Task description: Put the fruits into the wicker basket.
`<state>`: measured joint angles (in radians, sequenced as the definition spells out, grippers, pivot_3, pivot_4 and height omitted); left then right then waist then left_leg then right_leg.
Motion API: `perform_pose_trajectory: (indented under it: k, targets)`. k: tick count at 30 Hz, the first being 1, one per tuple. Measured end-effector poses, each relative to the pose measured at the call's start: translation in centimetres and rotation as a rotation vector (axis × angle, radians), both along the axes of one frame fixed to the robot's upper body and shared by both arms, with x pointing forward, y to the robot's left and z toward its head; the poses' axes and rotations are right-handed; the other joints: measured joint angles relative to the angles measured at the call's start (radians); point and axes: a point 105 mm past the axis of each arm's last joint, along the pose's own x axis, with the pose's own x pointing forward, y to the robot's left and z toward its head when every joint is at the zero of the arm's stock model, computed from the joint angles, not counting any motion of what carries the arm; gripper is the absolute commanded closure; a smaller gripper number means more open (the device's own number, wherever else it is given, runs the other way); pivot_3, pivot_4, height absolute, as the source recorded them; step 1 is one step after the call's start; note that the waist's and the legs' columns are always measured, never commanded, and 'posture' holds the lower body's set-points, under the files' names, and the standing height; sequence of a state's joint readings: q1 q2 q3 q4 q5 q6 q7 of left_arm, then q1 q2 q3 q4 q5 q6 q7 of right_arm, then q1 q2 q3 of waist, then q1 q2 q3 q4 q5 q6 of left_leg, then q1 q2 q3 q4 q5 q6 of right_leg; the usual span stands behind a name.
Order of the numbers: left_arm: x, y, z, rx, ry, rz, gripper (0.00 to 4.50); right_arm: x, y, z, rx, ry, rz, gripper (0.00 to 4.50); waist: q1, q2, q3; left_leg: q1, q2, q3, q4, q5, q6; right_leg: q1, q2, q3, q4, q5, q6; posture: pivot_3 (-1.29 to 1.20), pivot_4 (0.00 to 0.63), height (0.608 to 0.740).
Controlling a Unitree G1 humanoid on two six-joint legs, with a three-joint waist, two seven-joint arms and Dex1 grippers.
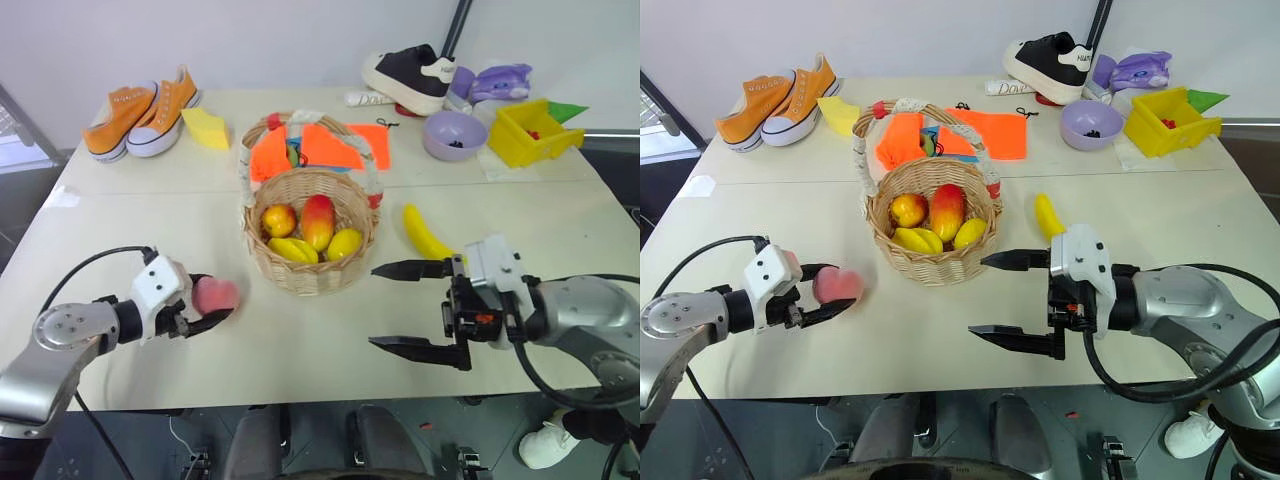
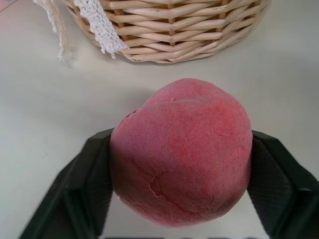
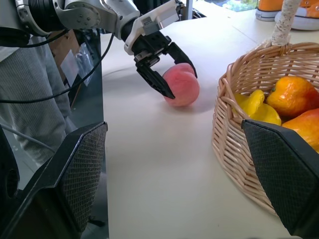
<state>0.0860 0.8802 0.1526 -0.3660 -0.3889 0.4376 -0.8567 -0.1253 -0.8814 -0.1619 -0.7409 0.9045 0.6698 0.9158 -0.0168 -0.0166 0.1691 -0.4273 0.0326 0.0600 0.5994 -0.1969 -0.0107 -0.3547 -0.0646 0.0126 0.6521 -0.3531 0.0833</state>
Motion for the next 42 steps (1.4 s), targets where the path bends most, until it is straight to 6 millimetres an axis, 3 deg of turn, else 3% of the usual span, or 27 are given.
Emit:
perform_pose_trajectory:
  k: [6, 8, 11, 13, 16, 20, 25, 26, 27, 28, 33, 38, 42]
  targets:
    - [0.2, 0.7, 0.2, -0.03, -0.01, 0.052, 1.4, 0.2, 0.0, 0.0, -0.006, -0.02, -0.013, 0.0, -0.001, 0.0, 0.0, 0.0, 0.0, 0.0, 0.0, 0.0, 0.0, -0.001, 0.0, 0.0, 0.001, 0.001, 0.002, 0.0, 0.15, 0.733]
    - [0.5, 1.2, 1.2, -0.123, -0.017, 0.102, 1.4, 0.2, -0.1, 0.0, -0.005, -0.027, -0.013, 0.0, 0.001, -0.001, 0.001, -0.001, 0.0, 0.0, 0.0, 0.0, 0.0, -0.001, 0.0, -0.001, 0.002, 0.002, 0.003, 0.0, 0.15, 0.733]
    - [0.7, 0.7, 6.5, -0.25, -0.111, 0.054, 1.4, 0.2, -0.1, 0.1, -0.006, -0.032, -0.013, 0.0, 0.004, -0.004, 0.001, -0.004, 0.0, -0.003, 0.005, 0.0, 0.0, -0.001, 0.001, -0.004, 0.002, 0.002, 0.004, 0.0, 0.15, 0.733]
    - [0.2, -1.3, 10.5, -0.255, -0.204, -0.064, 1.4, 0.3, -0.1, 0.0, -0.006, -0.036, -0.011, 0.0, 0.007, -0.003, 0.0, -0.006, 0.0, -0.004, 0.008, 0.0, 0.0, 0.0, 0.0, -0.005, 0.002, 0.002, 0.004, 0.0, 0.15, 0.733]
    - [0.8, -4.5, 12.8, -0.297, -0.275, -0.146, 1.4, 0.5, 0.1, -0.5, -0.002, -0.024, -0.009, 0.0, 0.007, -0.002, 0.0, -0.006, -0.001, -0.004, 0.013, -0.001, 0.002, 0.003, 0.0, -0.006, 0.003, 0.002, 0.004, 0.0, 0.15, 0.733]
    - [2.5, -9.8, 13.1, -0.332, -0.28, -0.224, 1.4, 0.7, 0.3, -0.5, 0.015, -0.038, -0.015, 0.0, 0.007, -0.003, 0.0, -0.006, -0.001, -0.004, 0.017, -0.001, 0.002, 0.004, 0.002, -0.005, 0.004, 0.006, 0.012, 0.0, 0.15, 0.733]
    - [5.0, -12.9, 11.0, -0.241, -0.257, -0.22, 1.4, 1.0, 0.3, -0.5, 0.019, -0.047, -0.045, 0.0, 0.004, -0.003, 0.0, -0.006, 0.0, -0.004, 0.016, 0.0, 0.002, 0.001, 0.006, -0.003, 0.008, 0.006, 0.012, 0.0, 0.15, 0.733]
    - [5.8, -13.3, 10.4, -0.228, -0.247, -0.206, 0.41, 1.1, 0.3, -0.5, 0.022, -0.05, -0.057, 0.0, 0.005, -0.003, 0.0, -0.006, 0.0, -0.004, 0.016, 0.0, 0.002, 0.0, 0.006, -0.002, 0.009, 0.006, 0.012, 0.0, 0.15, 0.733]
    - [6.1, -13.6, 10.0, -0.218, -0.241, -0.203, 0.05, 1.2, 0.2, -0.4, 0.024, -0.052, -0.065, 0.0, 0.004, -0.003, 0.0, -0.006, 0.0, -0.004, 0.016, 0.0, 0.002, 0.0, 0.007, -0.002, 0.009, 0.006, 0.013, 0.0, 0.15, 0.733]
    - [6.5, -13.8, 9.6, -0.206, -0.235, -0.202, 0.02, 1.4, 0.2, -0.4, 0.024, -0.055, -0.083, 0.0, 0.004, -0.003, 0.001, -0.007, 0.0, -0.004, 0.016, 0.0, 0.002, -0.001, 0.007, -0.002, 0.009, 0.006, 0.013, 0.0, 0.15, 0.733]
    - [6.7, -13.6, 9.5, -0.186, -0.252, -0.218, 0.02, 3.3, -0.9, -0.3, -0.023, -0.089, -0.218, 0.0, 0.006, -0.004, 0.001, -0.007, 0.0, -0.004, 0.017, 0.0, 0.002, -0.002, 0.006, -0.001, 0.01, 0.006, 0.013, 0.0, 0.15, 0.733]
    - [6.0, -10.9, 10.2, -0.27, -0.233, -0.201, 0.02, 8.0, -4.5, -1.4, -0.1, -0.13, -0.524, 0.0, 0.003, -0.003, 0.001, -0.007, 0.0, -0.003, 0.018, 0.0, 0.001, -0.003, 0.005, -0.001, 0.012, 0.006, 0.012, 0.0, 0.15, 0.733]
    - [3.4, -8.7, 10.5, -0.328, -0.221, -0.248, 0.02, 11.8, -7.0, -3.5, -0.129, -0.105, -0.758, 0.0, 0.003, -0.003, 0.001, -0.007, 0.0, -0.002, 0.017, 0.001, 0.0, -0.003, 0.005, -0.001, 0.012, 0.006, 0.012, 0.0, 0.15, 0.733]
